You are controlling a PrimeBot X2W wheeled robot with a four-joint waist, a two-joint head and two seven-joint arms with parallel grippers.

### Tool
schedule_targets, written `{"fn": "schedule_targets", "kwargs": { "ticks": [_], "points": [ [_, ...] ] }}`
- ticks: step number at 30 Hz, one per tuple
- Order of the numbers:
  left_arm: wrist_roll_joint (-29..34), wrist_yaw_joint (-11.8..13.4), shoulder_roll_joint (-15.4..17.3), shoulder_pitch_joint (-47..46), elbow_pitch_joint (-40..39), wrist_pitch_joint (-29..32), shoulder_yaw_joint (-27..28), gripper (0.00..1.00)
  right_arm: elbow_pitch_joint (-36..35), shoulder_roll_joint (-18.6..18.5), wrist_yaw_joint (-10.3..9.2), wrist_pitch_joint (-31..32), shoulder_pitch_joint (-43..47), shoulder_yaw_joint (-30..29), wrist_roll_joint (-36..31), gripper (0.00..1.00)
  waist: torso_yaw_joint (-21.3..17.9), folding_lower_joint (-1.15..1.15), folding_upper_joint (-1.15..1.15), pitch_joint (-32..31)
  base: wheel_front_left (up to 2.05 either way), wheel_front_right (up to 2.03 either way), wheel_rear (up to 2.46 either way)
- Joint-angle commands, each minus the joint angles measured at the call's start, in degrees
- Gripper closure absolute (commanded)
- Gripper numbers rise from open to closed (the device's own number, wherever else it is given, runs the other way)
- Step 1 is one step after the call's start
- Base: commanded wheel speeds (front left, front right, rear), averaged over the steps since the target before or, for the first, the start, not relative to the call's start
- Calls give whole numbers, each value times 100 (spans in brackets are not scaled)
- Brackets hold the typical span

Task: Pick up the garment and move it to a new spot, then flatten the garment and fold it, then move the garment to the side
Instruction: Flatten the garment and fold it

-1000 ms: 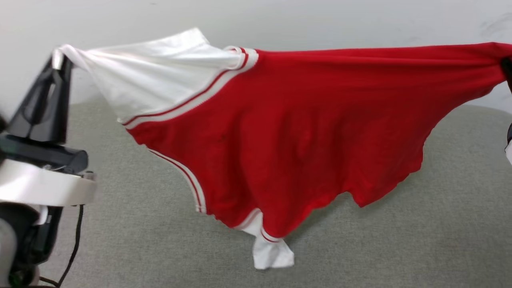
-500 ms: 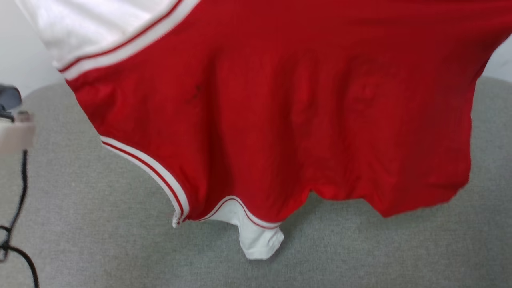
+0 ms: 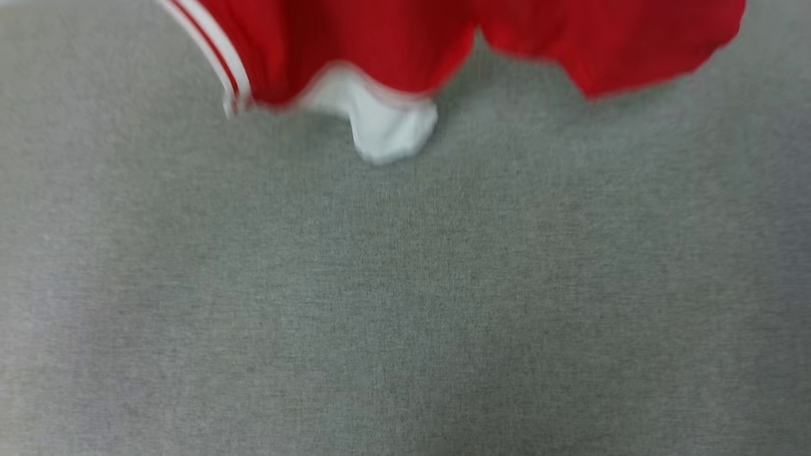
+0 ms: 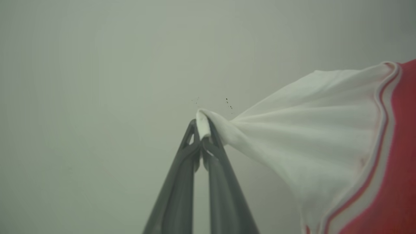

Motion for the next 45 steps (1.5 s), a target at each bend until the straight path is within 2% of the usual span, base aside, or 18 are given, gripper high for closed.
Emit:
{"fn": "schedule_targets", "kwargs": {
  "ticks": [1,6,10,14,18,21,27,35,45],
  "points": [
    [89,-7,-7,-332,209,-61,13,100,205,-65,-21,-69,-276,-35,-97,100,45,-2,0,552,0,0,0],
    [392,-147,-315,-1889,1449,-451,-232,100,1248,13,-26,-545,-1472,150,-559,100,73,-2,0,1089,0,0,0],
    [519,-66,-574,-2959,2410,-886,-232,100,2110,177,-42,-1109,-2324,69,-1062,100,71,-2,0,1380,0,0,0],
    [676,-42,-841,-3552,3208,-1320,-363,100,2869,368,-45,-1696,-2905,-152,-1614,100,130,-2,0,1585,0,0,0],
    [743,-112,-1130,-3658,3686,-1508,-462,100,3450,513,-45,-2245,-3208,-318,-2050,100,206,-2,0,1720,0,0,0],
    [772,-182,-1345,-3323,3704,-1542,-498,100,3851,599,-43,-2571,-3142,-408,-2283,100,266,-2,0,1764,0,0,0],
    [809,-254,-1773,-2140,3148,-1543,-350,100,4449,625,-19,-3199,-2632,-558,-2518,100,374,-2,0,1643,0,0,0],
    [931,-334,-2223,-153,2456,-1544,-178,100,4878,678,-17,-3593,-1367,-494,-2408,100,434,-2,0,1091,0,0,0],
    [855,-525,-2506,2174,2119,-1538,-551,100,4311,732,-16,-3625,697,19,-1576,100,491,-2,0,41,0,0,0]
  ]
}}
